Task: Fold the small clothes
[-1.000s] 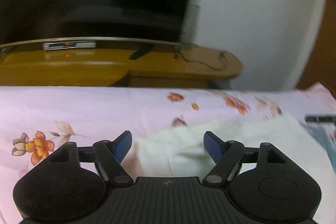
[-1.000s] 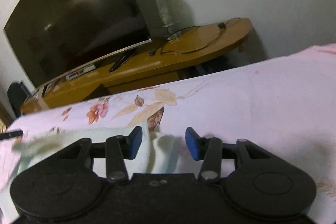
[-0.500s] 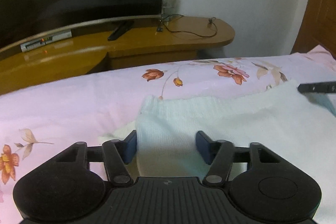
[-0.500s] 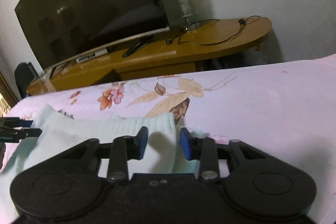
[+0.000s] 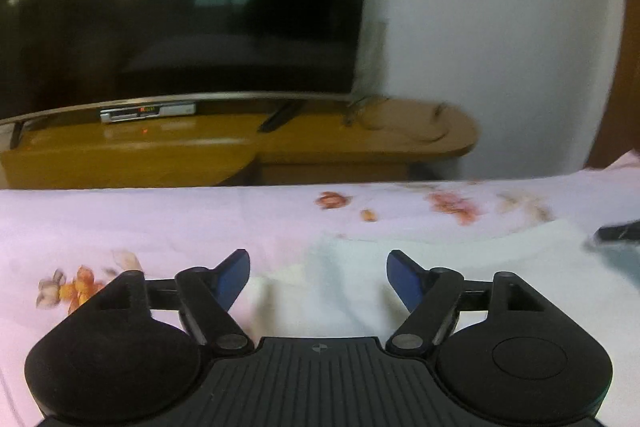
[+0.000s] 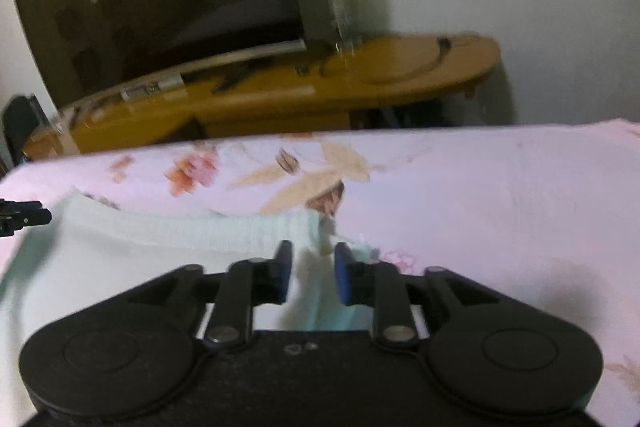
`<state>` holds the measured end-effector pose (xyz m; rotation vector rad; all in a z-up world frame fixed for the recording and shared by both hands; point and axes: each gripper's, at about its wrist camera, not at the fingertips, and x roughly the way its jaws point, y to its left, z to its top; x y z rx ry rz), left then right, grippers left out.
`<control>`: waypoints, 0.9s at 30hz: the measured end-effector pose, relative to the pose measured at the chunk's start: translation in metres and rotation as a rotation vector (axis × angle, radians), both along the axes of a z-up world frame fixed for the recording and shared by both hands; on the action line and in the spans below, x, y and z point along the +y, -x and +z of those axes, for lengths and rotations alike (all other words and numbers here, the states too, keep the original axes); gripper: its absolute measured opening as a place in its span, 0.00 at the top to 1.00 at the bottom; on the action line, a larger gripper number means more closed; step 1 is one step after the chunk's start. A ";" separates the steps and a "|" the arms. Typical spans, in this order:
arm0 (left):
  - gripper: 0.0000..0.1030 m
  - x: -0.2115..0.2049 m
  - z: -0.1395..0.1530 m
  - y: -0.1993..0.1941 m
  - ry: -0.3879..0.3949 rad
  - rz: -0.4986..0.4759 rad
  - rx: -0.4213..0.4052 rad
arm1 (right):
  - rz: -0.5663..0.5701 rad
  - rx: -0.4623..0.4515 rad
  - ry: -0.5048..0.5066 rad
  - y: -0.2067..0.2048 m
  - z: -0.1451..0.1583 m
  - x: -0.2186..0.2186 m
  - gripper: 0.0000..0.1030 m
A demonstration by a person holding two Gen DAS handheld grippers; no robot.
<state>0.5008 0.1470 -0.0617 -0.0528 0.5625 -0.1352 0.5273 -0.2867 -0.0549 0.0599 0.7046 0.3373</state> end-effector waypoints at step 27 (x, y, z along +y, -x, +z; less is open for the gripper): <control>0.97 0.022 -0.048 0.090 0.083 -0.011 0.235 | -0.099 0.094 -0.044 0.106 -0.022 -0.007 0.96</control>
